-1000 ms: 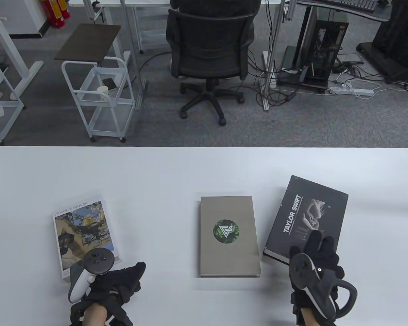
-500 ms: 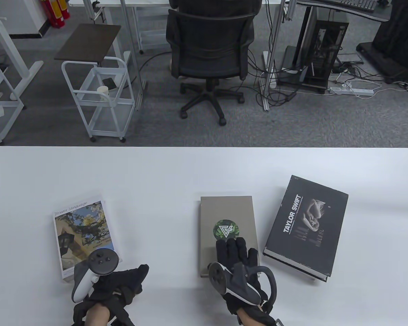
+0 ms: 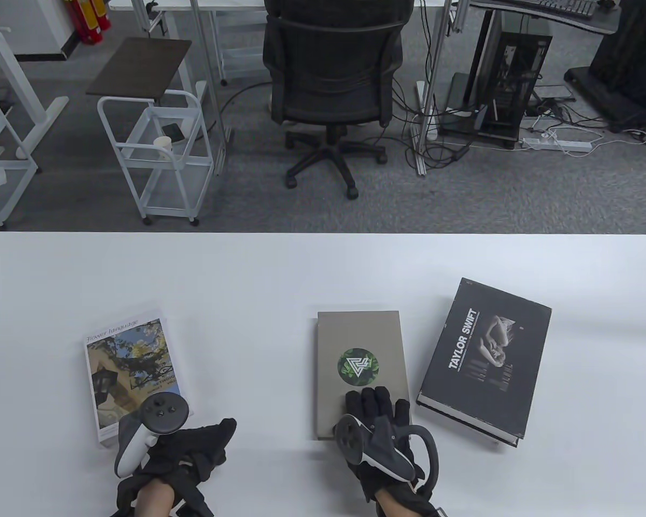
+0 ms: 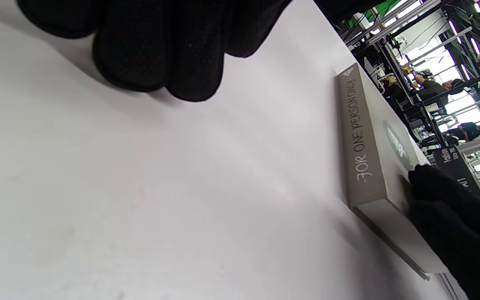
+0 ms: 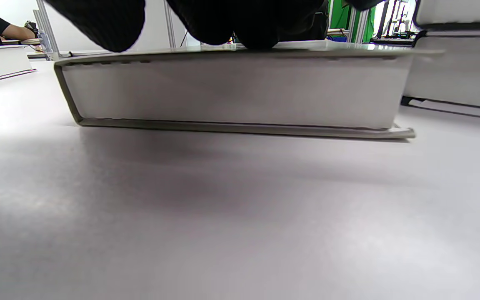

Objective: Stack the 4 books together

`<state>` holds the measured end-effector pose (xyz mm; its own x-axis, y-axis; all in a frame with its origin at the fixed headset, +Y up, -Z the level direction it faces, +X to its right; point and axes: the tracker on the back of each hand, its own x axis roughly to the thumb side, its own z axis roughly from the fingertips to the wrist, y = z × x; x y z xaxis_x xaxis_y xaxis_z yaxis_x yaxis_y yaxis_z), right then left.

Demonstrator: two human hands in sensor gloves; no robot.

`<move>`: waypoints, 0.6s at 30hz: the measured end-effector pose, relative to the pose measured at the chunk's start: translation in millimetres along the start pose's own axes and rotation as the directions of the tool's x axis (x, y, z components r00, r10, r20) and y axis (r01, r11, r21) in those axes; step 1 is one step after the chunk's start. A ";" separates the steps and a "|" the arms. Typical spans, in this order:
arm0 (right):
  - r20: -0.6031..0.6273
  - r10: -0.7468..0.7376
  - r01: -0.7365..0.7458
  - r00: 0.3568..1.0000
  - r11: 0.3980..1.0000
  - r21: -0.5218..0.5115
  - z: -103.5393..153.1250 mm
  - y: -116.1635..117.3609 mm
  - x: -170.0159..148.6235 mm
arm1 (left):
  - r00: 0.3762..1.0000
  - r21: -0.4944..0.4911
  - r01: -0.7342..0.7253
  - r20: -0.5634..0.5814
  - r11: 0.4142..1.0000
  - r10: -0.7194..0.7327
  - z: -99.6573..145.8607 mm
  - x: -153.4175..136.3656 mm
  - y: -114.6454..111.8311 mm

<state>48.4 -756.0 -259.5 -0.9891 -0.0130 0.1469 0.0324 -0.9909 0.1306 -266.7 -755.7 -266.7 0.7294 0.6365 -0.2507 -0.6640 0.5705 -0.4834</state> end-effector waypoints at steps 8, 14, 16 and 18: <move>0.024 -0.053 0.052 0.998 0.999 0.014 1.1 1.9 5.0 | 1.000 -0.003 -0.001 -0.005 1.000 0.001 -0.9 -0.6 -0.5; 0.101 -0.063 0.058 0.993 0.997 0.057 3.5 4.1 21.2 | 1.000 -0.002 0.001 -0.008 1.000 -0.001 -1.3 -1.0 -0.7; 0.118 -0.070 0.062 0.990 0.996 0.067 4.3 5.0 25.2 | 1.000 -0.002 0.002 -0.009 1.000 -0.002 -1.4 -1.1 -0.8; 0.140 -0.072 0.062 0.988 0.995 0.076 5.1 5.6 29.1 | 1.000 -0.004 0.003 -0.010 1.000 -0.003 -1.6 -1.0 -1.0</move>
<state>20.5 -761.2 -249.5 -0.9589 0.0773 0.2729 -0.0180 -0.9768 0.2134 -266.5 -757.7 -267.3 0.7330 0.6293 -0.2580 -0.6611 0.5701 -0.4878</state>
